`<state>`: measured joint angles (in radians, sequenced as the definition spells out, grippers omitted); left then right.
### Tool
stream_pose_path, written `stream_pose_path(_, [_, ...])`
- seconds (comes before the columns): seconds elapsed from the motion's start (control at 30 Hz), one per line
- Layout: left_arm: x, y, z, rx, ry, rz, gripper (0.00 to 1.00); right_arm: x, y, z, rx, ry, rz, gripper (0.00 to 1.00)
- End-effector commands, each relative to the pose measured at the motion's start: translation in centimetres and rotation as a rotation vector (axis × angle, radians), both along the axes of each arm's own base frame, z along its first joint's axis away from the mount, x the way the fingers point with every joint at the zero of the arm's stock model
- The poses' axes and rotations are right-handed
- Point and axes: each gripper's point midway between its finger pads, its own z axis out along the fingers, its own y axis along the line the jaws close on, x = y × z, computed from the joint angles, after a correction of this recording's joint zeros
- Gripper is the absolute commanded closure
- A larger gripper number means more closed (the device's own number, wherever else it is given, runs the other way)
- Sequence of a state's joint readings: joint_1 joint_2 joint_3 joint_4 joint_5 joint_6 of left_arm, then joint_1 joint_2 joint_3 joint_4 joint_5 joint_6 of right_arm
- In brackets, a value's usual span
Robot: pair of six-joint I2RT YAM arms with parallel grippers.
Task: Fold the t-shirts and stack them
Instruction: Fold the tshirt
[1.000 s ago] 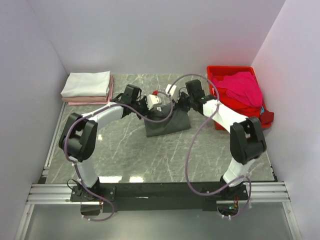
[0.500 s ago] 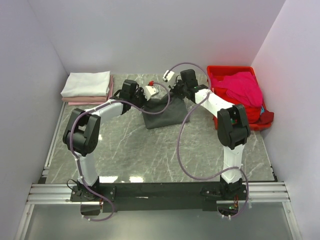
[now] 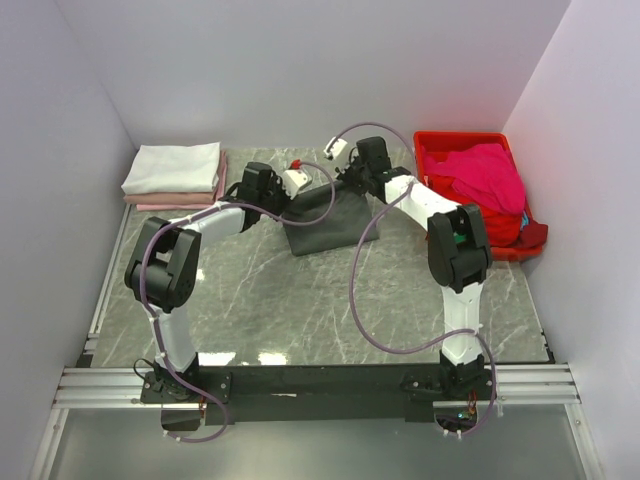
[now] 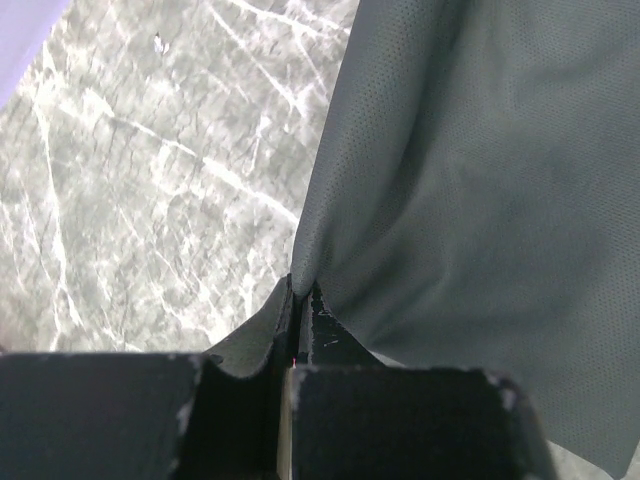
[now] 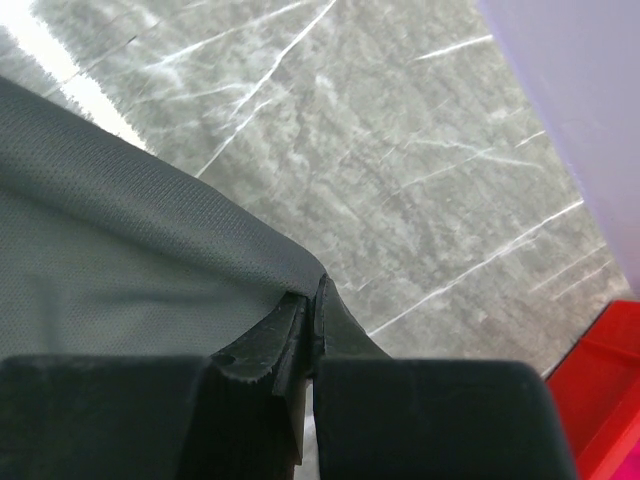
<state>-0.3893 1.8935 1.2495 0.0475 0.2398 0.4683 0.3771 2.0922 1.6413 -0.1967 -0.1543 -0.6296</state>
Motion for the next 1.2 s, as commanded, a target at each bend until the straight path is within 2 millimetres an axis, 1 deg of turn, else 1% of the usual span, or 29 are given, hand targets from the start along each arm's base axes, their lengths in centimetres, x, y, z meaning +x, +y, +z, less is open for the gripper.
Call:
stream_pose_path(0.0, [1.4, 0.4, 3.7, -0.041, -0.08, 0.067, 1.0, 2.0, 0.5, 1.6, 0.015, -0.074, -0.034, 1.0])
stream_pose_path(0.17, [1.6, 0.8, 4.4, -0.045, -0.097, 0.097, 1.0, 2.8, 0.6, 0.9, 0.0, -0.072, -0.05, 1.0])
stream_pose_path(0.2, [2.0, 1.5, 3.8, -0.028, -0.087, 0.142, 1.0, 3.3, 0.5, 0.8, -0.004, -0.08, -0.058, 1.0])
stream_pose_path(0.23, [2.0, 1.5, 3.7, -0.028, -0.087, 0.142, 1.0, 3.3, 0.5, 0.6, -0.005, -0.077, -0.058, 1.0])
stream_pose_path(0.37, [2.3, 1.7, 4.3, -0.034, -0.104, 0.164, 1.0, 3.9, 0.8, 0.7, 0.001, -0.087, -0.07, 1.0])
stream_pose_path(0.4, [2.4, 1.7, 4.2, -0.033, -0.099, 0.172, 1.0, 4.2, 0.8, 1.0, 0.005, -0.095, -0.074, 1.0])
stream_pose_path(0.43, [2.5, 1.8, 4.2, -0.03, -0.1, 0.179, 1.0, 4.3, 0.8, 0.8, 0.004, -0.092, -0.077, 1.0])
stream_pose_path(0.6, [3.2, 2.1, 4.1, -0.023, -0.104, 0.206, 1.0, 4.9, 1.1, 0.9, 0.003, -0.111, -0.09, 1.0])
stream_pose_path(0.63, [3.3, 2.1, 4.0, -0.019, -0.106, 0.206, 1.0, 5.0, 1.0, 0.6, -0.002, -0.108, -0.097, 1.0])
stream_pose_path(0.67, [3.4, 2.1, 3.9, -0.022, -0.102, 0.214, 1.0, 5.3, 1.0, 0.9, 0.003, -0.119, -0.105, 1.0])
stream_pose_path(0.73, [3.6, 2.4, 4.2, -0.024, -0.123, 0.23, 1.0, 5.5, 0.9, 0.8, 0.005, -0.124, -0.123, 1.0])
stream_pose_path(0.83, [3.8, 2.7, 4.4, -0.026, -0.137, 0.256, 1.0, 5.8, 1.3, 0.6, 0.002, -0.136, -0.127, 1.0])
stream_pose_path(0.87, [3.9, 2.8, 4.0, -0.02, -0.126, 0.263, 1.0, 6.2, 1.1, 0.8, -0.005, -0.147, -0.142, 1.0])
stream_pose_path(0.9, [3.9, 2.9, 3.6, -0.017, -0.114, 0.264, 1.0, 6.2, 1.4, 0.4, -0.009, -0.146, -0.142, 1.0])
stream_pose_path(0.93, [4.1, 2.7, 3.6, -0.016, -0.111, 0.265, 1.0, 6.4, 1.4, 0.2, -0.013, -0.149, -0.148, 1.0])
stream_pose_path(0.97, [4.2, 2.7, 3.0, -0.014, -0.094, 0.268, 1.0, 6.8, 1.4, 0.4, -0.016, -0.166, -0.162, 1.0])
stream_pose_path(1.0, [4.4, 3.2, 2.8, -0.002, -0.098, 0.298, 1.0, 7.0, 1.3, 0.3, -0.019, -0.173, -0.177, 1.0])
stream_pose_path(1.07, [4.5, 3.2, 2.1, -0.004, -0.08, 0.31, 1.0, 7.4, 1.8, 0.0, -0.024, -0.174, -0.177, 1.0])
stream_pose_path(1.1, [4.5, 3.2, 1.9, -0.007, -0.067, 0.315, 1.0, 7.6, 1.6, -0.2, -0.035, -0.177, -0.192, 1.0])
stream_pose_path(1.13, [4.9, 3.2, 2.2, -0.014, -0.061, 0.32, 1.0, 7.6, 2.0, -0.4, -0.04, -0.177, -0.19, 1.0])
stream_pose_path(1.17, [5.0, 3.2, 1.3, -0.027, -0.027, 0.346, 0.97, 7.9, 2.1, -0.1, -0.039, -0.19, -0.2, 0.89])
